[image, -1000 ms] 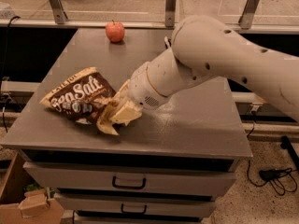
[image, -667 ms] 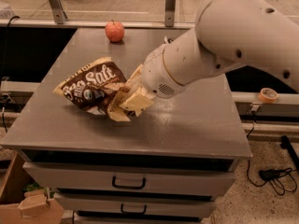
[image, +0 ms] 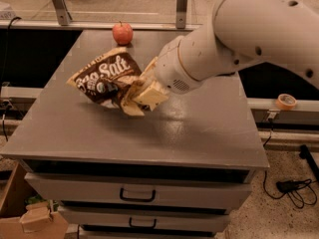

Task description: Move brown chip bag near apple

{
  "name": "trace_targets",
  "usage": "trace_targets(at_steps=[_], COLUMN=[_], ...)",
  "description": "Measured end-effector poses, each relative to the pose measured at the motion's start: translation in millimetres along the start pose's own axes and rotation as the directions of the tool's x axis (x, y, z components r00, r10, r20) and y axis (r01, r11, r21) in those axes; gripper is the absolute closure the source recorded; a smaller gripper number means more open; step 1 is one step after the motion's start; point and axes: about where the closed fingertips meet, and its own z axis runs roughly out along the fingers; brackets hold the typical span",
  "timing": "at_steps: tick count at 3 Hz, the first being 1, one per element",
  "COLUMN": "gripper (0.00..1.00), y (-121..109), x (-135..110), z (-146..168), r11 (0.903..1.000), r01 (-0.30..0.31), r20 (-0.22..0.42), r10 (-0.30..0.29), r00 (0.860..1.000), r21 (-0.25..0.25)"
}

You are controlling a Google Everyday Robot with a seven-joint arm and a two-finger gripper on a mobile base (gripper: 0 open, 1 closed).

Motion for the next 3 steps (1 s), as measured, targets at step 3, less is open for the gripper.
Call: trace_targets(at_steps=[3], gripper=[1.0], y=[-140], x=[19], z=[-78], r11=[0.9393], r01=[0.07], r20=[-0.07], r10=[-0.049], r00=[0.996], r21=[0.336])
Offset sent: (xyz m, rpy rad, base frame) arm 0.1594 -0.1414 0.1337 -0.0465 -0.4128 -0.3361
